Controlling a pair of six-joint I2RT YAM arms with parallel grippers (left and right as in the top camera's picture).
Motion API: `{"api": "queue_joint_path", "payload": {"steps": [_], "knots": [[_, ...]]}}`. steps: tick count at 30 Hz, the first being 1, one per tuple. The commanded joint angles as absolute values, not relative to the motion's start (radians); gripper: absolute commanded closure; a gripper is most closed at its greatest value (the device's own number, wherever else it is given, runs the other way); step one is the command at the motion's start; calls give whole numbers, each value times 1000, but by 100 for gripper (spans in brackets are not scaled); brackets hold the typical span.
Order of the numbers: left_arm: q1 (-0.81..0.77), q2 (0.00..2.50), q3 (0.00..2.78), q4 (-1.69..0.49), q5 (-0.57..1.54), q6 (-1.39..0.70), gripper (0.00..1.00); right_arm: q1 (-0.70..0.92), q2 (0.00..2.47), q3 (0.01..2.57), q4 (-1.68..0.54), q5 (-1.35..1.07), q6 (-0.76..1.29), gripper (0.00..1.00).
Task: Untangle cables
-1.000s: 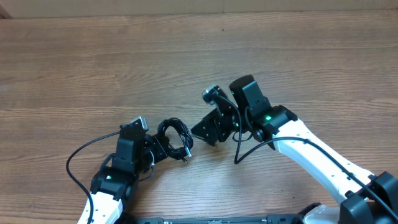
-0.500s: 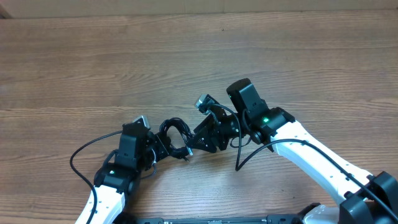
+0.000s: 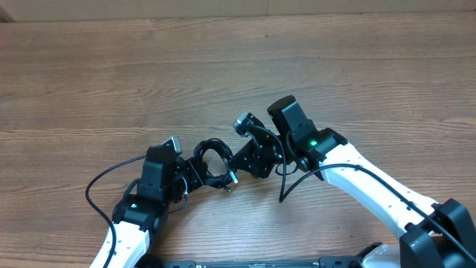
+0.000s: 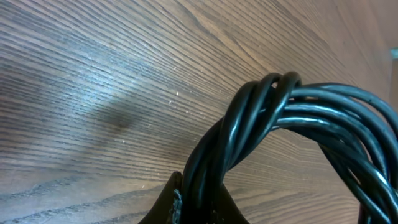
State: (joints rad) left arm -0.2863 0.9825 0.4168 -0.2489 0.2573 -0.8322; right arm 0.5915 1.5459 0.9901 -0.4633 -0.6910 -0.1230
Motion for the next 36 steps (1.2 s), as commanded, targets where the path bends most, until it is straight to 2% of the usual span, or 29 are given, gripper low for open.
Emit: {"api": "queue_joint_path", "payload": {"steps": [1, 5, 12, 21, 28, 36], "knots": [[-281, 982, 429, -242, 285, -838, 96, 595, 1551, 981, -457, -659, -132, 96], [-281, 982, 429, -242, 285, -834, 96, 595, 1551, 981, -454, -574, -95, 96], [-281, 982, 429, -242, 331, -831, 96, 595, 1551, 981, -425, -177, 173, 96], [-281, 982, 429, -184, 605, -606, 96, 595, 1551, 981, -368, 104, 263, 96], [-281, 982, 429, -96, 805, -490, 96, 595, 1551, 981, -368, 127, 266, 96], [-281, 982, 429, -89, 797, -485, 96, 595, 1551, 981, -368, 127, 266, 96]]}}
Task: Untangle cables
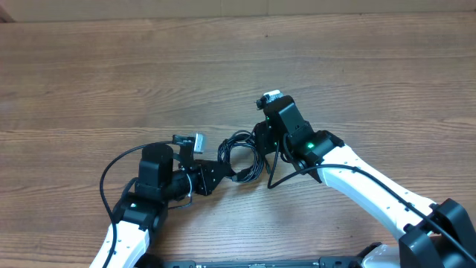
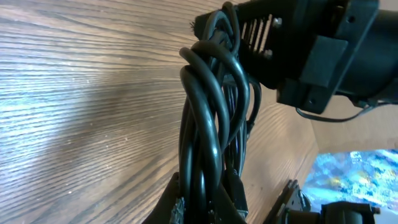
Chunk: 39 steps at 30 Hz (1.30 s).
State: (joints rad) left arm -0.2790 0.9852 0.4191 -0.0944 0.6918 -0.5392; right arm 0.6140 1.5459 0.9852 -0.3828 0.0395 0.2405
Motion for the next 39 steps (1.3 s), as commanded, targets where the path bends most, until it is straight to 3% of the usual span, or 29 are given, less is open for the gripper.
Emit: {"api": "queue_joint_path", "payload": {"steps": [1, 8, 13, 17, 22, 24, 26, 29, 36, 39], "knots": [[-281, 982, 429, -89, 797, -485, 96, 595, 1551, 981, -368, 127, 266, 96], [-281, 982, 429, -97, 712, -468, 96, 595, 1551, 981, -369, 127, 266, 86], [-281, 982, 429, -98, 691, -471, 96, 595, 1551, 981, -372, 127, 266, 69], [-281, 982, 429, -101, 690, -471, 96, 595, 1551, 981, -390, 126, 266, 53], [-281, 982, 429, -115, 619, -477, 96, 588, 1550, 983, -418, 121, 384, 22], [-281, 982, 429, -124, 577, -508, 96, 573, 1542, 992, -420, 75, 405, 18], [-281, 982, 429, -127, 554, -524, 96, 552, 1526, 1013, -437, 14, 405, 7], [-281, 982, 429, -126, 534, -529, 96, 513, 1489, 1045, -490, -63, 405, 0], [-281, 982, 429, -126, 434, -636, 96, 463, 1377, 1056, -607, -276, 405, 0], [-281, 982, 429, -126, 364, -743, 96, 465, 1351, 1056, -646, -357, 405, 13]]}}
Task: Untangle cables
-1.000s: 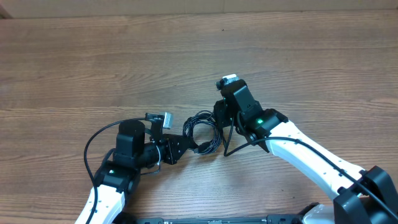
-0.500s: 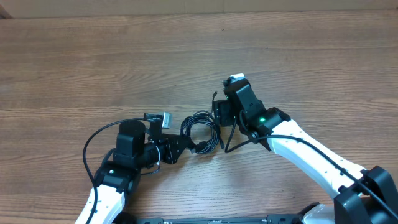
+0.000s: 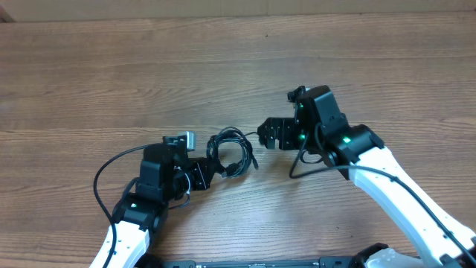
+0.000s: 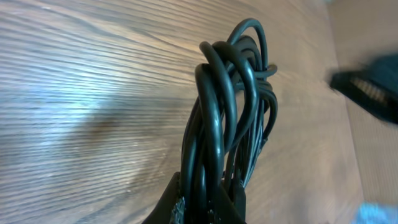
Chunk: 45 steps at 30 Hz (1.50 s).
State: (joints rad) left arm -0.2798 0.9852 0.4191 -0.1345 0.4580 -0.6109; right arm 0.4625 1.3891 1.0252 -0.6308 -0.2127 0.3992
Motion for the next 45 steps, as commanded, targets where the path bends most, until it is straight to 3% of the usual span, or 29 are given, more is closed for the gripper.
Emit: {"api": "queue_joint_path", "payload": {"steps": [1, 6, 7, 12, 15, 20, 45], "knots": [[-281, 982, 429, -126, 348, -779, 96, 467, 1351, 1056, -655, -393, 405, 21], [-281, 982, 429, -126, 303, -982, 96, 499, 1354, 1046, -710, -536, 405, 87], [-281, 982, 429, -125, 303, -1019, 96, 511, 1354, 1046, -720, -537, 408, 95], [-281, 982, 429, -126, 304, -1203, 96, 582, 1360, 1045, -691, -505, 430, 96], [-281, 982, 429, -126, 304, -1333, 96, 629, 1384, 1045, -682, -442, 543, 96], [-281, 982, 429, -126, 311, -1420, 96, 648, 1430, 1045, -657, -421, 603, 96], [-282, 982, 429, -91, 345, -1550, 96, 694, 1519, 1045, -546, -450, 686, 96]]}}
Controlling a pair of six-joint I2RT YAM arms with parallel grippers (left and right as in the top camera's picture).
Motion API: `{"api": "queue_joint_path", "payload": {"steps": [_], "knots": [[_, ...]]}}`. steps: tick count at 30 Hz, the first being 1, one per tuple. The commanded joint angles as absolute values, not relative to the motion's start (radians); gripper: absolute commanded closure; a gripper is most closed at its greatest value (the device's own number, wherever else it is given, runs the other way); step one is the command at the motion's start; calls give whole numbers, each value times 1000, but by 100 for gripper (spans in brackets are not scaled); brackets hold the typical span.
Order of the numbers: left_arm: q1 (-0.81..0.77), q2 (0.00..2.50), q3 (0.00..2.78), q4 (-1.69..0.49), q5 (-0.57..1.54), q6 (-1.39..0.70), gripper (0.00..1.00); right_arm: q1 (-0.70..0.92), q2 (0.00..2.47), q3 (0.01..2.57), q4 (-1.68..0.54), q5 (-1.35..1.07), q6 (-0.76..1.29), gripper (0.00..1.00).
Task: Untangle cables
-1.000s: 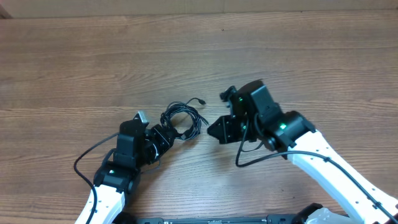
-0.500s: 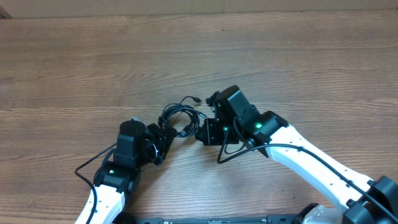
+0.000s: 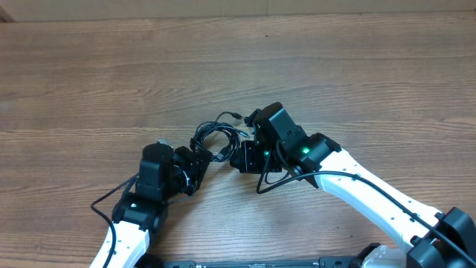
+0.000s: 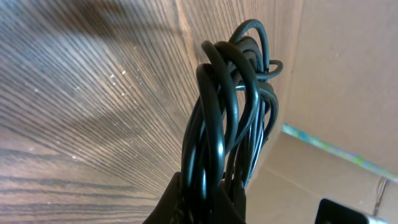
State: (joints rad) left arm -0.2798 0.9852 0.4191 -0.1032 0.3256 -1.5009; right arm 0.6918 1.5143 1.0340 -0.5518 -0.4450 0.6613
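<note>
A bundle of coiled black cables [image 3: 216, 137] is lifted between the two arms near the table's front middle. My left gripper [image 3: 198, 165] is shut on the bundle's lower part. In the left wrist view the cable loops [image 4: 227, 106] rise straight out of the left gripper [image 4: 208, 202]. One loose cable end [image 3: 233, 115] sticks out at the top of the bundle. My right gripper [image 3: 242, 155] is pressed against the bundle's right side. Whether its fingers hold any strand is hidden by its own black body.
The wooden table [image 3: 238, 67] stretches far behind both arms. The right arm's own thin black wire [image 3: 265, 179] loops down toward the table by its wrist. A beige wall [image 4: 348, 74] shows past the table edge in the left wrist view.
My right gripper, which was apart on the right of the bundle, is now against its right side. The left gripper still holds the bundle, now tilted further back, with a loose end sticking up.
At first both grippers were at the bundle, the left shut on it. Then the bundle was a little to the right with the right gripper still on it. Later the right gripper stood clear of it, and now it is back at the bundle.
</note>
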Motion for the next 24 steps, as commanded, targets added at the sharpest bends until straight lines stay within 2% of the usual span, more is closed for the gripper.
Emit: {"api": "queue_joint_path", "payload": {"steps": [1, 15, 24], "knots": [[-282, 982, 429, -91, 349, -1550, 96, 694, 1519, 1045, -543, -450, 685, 96], [-282, 982, 429, -88, 396, -1612, 96, 718, 1519, 1045, -524, -454, 711, 96], [-282, 982, 429, -43, 519, -1589, 96, 718, 1519, 1045, -478, -457, 710, 96]]}}
